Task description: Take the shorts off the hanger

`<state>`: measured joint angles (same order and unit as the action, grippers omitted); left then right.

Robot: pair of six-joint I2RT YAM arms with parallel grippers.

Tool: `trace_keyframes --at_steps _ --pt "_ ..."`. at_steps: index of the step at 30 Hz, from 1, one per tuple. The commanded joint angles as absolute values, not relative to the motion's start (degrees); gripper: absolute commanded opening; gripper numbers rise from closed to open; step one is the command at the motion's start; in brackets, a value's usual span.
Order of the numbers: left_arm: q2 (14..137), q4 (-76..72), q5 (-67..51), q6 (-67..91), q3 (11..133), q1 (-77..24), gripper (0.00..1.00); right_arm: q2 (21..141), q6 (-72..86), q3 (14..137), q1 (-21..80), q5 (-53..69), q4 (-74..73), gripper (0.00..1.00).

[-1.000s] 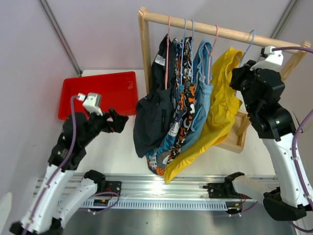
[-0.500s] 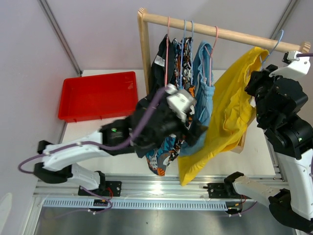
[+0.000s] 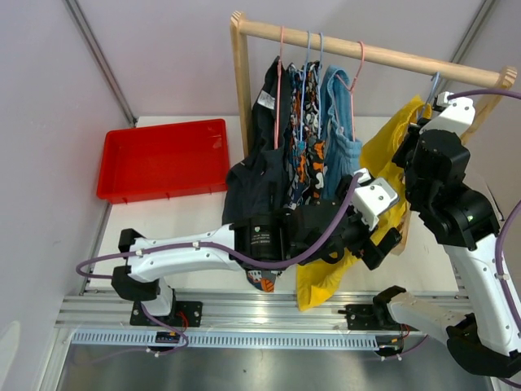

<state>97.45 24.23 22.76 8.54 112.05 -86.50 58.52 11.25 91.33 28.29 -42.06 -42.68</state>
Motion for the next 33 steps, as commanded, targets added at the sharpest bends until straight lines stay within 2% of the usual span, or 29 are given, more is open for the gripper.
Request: trace_keyframes --at_steps 1,7,17,20,21,23,24,25,26,33 --pt "99.31 22.76 23.9 8.88 114.7 -86.84 0.99 58.1 10.37 92.11 26.9 -40.96 -37.97 0.0" --pt "101.42 22.76 24.08 10.11 113.82 -86.84 0.99 58.88 9.41 95.0 23.03 -37.8 -38.93 0.0" --pt "102.48 15.47 26.71 9.67 108.02 -86.84 0.97 58.89 13.97 100.37 22.06 -33.32 -45.25 0.0" --pt "103.01 13.1 28.03 7.91 108.37 -86.75 0.86 57.92 15.99 100.37 22.15 -32.09 -47.36 0.0" --pt "103.18 12.49 28.73 7.13 108.2 -86.75 0.67 57.31 16.43 100.2 22.06 -31.91 -47.81 0.0" --pt "103.27 10.29 29.35 6.42 108.63 -86.57 0.5 56.69 17.31 99.41 21.97 -31.38 -48.42 0.0" --pt "103.45 9.94 29.7 6.16 108.81 -86.57 0.29 56.43 17.49 99.14 21.97 -31.29 -48.51 0.0" --pt "103.62 9.58 29.71 6.24 108.98 -86.49 0.19 56.08 17.58 98.88 21.97 -31.38 -48.6 0.0" --pt "103.8 9.75 29.62 6.59 109.85 -86.48 0.0 56.16 17.67 98.62 21.97 -31.29 -48.86 0.0" --pt "101.17 12.31 27.16 10.37 105.4 -87.71 0.0 57.65 16.79 99.67 21.01 -31.38 -48.96 0.0"
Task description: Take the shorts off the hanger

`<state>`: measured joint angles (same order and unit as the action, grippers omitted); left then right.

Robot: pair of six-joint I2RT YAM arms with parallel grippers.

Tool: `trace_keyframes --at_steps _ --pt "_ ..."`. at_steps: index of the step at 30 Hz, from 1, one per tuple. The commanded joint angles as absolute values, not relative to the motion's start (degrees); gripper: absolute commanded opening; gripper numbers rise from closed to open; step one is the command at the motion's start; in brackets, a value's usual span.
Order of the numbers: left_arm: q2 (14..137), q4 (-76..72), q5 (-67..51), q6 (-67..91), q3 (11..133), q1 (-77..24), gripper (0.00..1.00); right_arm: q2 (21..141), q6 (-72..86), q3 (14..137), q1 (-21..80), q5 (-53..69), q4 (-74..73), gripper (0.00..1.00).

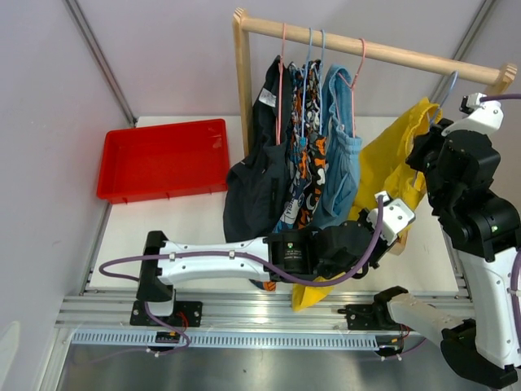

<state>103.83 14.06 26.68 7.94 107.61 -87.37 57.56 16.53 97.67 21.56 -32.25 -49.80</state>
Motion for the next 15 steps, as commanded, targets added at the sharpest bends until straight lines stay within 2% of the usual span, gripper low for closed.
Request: trace_keyframes --at_steps 1,4,7,11,15 --pt "99.94 11.7 27.25 10.89 103.81 -88.24 0.0 57.83 16.7 100.02 20.66 -31.29 -48.78 0.0" --pt "94.76 8.71 29.25 12.39 91.46 -91.92 0.0 58.8 16.0 101.33 19.25 -30.76 -48.17 0.0" --pt "90.89 7.21 32.42 13.88 84.76 -97.19 0.0 60.03 14.95 103.27 17.84 -30.41 -48.43 0.0" --pt "88.95 7.38 37.52 17.48 80.43 -104.22 0.0 61.43 14.15 104.94 15.47 -29.27 -48.95 0.0" --pt "89.38 6.51 37.97 19.77 77.87 -105.82 0.0 61.87 14.76 105.99 14.24 -27.78 -50.88 0.0"
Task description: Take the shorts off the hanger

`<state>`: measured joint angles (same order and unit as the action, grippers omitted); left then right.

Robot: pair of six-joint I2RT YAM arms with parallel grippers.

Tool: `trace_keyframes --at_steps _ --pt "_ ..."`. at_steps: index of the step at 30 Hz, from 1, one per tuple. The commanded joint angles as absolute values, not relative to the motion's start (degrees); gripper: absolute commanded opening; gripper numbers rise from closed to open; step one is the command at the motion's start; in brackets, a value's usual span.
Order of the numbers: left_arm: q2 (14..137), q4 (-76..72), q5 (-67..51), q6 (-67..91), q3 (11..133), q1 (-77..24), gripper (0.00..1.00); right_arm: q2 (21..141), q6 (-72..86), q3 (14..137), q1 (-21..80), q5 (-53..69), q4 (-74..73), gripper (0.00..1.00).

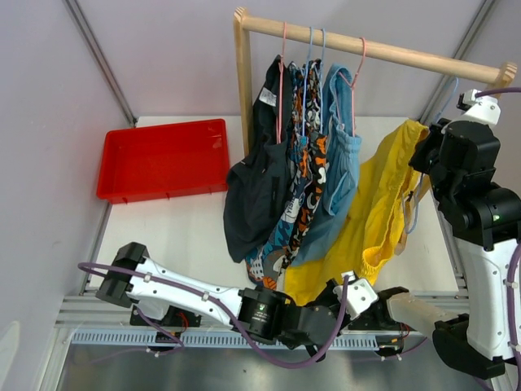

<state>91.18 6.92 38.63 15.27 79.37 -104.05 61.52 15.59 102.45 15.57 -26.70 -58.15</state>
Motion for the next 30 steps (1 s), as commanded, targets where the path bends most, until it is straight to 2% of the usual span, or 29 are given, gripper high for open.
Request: trace_keyframes --at_steps 1,5,14,17,19,22,23,24,30 --pt "89.91 6.33 38.49 19.78 77.7 -105.73 0.0 61.79 15.64 106.43 14.15 -27.43 -51.58 0.0" --pt "93.86 7.99 41.84 17.05 83.38 -103.54 0.0 60.21 19.68 107.93 14.15 -23.55 -57.56 0.0" --pt "104.58 9.3 36.04 10.38 103.05 -88.43 0.0 53.18 26.72 107.66 14.24 -5.73 -74.07 0.0" --pt "109.33 13.35 34.19 9.67 114.47 -84.38 0.0 53.96 26.9 112.3 14.15 -5.62 -77.59 0.0" --pt "110.56 15.81 33.66 10.72 116.27 -83.06 0.0 55.71 25.58 116.52 14.15 -6.67 -79.27 0.0" --pt "108.47 13.56 30.87 13.7 112.17 -83.67 0.0 61.07 23.57 125.92 14.15 -9.84 -81.3 0.0" --pt "105.59 12.32 30.68 14.41 104.58 -84.28 0.0 63.69 22.86 127.69 14.24 -11.15 -80.95 0.0" --pt "104.16 11.09 31.11 15.55 101.98 -85.85 0.0 64.94 22.42 130.23 14.24 -11.95 -80.34 0.0" --pt "95.47 8.7 36.03 21.43 83.88 -94.2 0.0 71.71 20.04 131.14 14.15 -16.96 -72.08 0.0"
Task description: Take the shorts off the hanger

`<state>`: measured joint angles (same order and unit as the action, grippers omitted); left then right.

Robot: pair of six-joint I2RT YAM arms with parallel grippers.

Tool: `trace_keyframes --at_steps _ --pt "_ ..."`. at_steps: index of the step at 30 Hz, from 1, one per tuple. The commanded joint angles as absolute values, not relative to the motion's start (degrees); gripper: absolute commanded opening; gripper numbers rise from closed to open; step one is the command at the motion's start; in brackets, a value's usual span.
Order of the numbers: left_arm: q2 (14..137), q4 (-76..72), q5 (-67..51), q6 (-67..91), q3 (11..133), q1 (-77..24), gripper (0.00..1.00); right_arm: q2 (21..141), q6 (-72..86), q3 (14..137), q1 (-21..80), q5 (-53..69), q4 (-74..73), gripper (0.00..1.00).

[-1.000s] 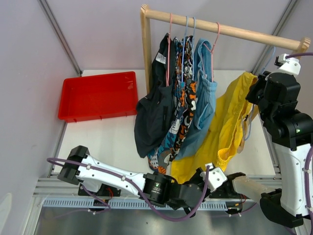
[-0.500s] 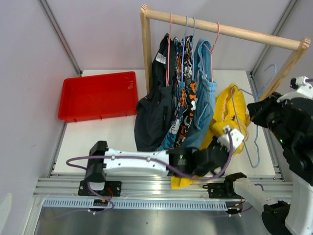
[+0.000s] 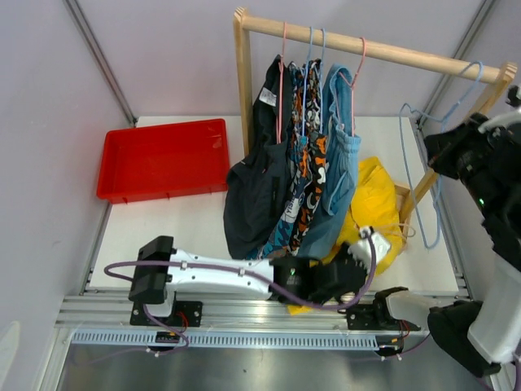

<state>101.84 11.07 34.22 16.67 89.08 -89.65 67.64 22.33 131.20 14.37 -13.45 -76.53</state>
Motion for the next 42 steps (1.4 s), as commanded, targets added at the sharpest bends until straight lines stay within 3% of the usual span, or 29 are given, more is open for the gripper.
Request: trace_keyframes --at_steps 1,9,13,18,24,25,26,28,32,34,35,36,37,38,39,42 --pt "94.49 9.57 36.47 22.32 83.06 -95.26 0.0 72.07 20.13 128.96 13.98 -17.31 -70.5 0.0" --pt "87.28 17.74 46.74 24.6 80.07 -110.02 0.0 76.37 20.56 124.37 7.65 -16.18 -57.49 0.0" --pt "85.52 29.4 51.66 27.85 83.58 -114.08 0.0 77.7 21.71 122.44 5.89 -13.8 -55.81 0.0" --pt "81.3 41.02 57.21 30.41 90.96 -116.54 0.0 72.87 21.8 110.95 5.54 -12.04 -52.12 0.0" --pt "79.98 68.34 68.8 35.5 108.23 -116.11 0.0 66.11 20.83 103.54 4.83 -9.67 -52.73 0.0" --pt "79.63 73.25 69.95 35.42 109.32 -115.67 0.0 65.31 20.66 102.14 4.75 -8.97 -53.26 0.07" --pt "79.11 74.95 71.27 34.81 110.21 -114.01 0.0 64.52 20.13 101.61 4.75 -8.79 -53.61 0.54" --pt "76.48 76.82 72.15 33.5 112.67 -111.9 0.0 62.58 20.04 100.47 4.75 -8.96 -54.92 0.99" --pt "68.49 61.4 74.44 12.67 108.57 -107.76 0.0 59.42 19.34 98.1 4.75 -9.49 -56.51 0.99" --pt "62.97 41.56 76.29 0.51 103.66 -106.44 0.0 56.97 19.16 96.34 4.75 -9.58 -56.43 0.99" --pt "61.1 33.31 76.64 -15.66 101.97 -105.91 0.0 56.0 19.07 95.28 4.75 -9.49 -56.08 0.99" --pt "59.43 11.21 77.16 -24.95 100.04 -105.91 0.0 55.12 18.9 93.01 4.75 -9.49 -55.81 0.99" --pt "58.11 -1.45 77.6 -35.4 96.71 -105.91 0.0 54.41 18.81 91.77 4.75 -9.49 -55.38 1.0" --pt "57.57 -10.89 77.43 -50.47 96.51 -105.91 0.0 53.01 18.72 90.71 4.75 -9.49 -55.28 0.99" --pt "58.18 -18.73 77.0 -54.19 97.55 -105.91 0.0 52.48 18.37 88.7 4.83 -9.67 -55.2 0.99" --pt "62.39 -24.31 73.57 -64.92 108.51 -105.3 0.0 50.89 18.37 85.71 4.75 -9.5 -55.2 0.99"
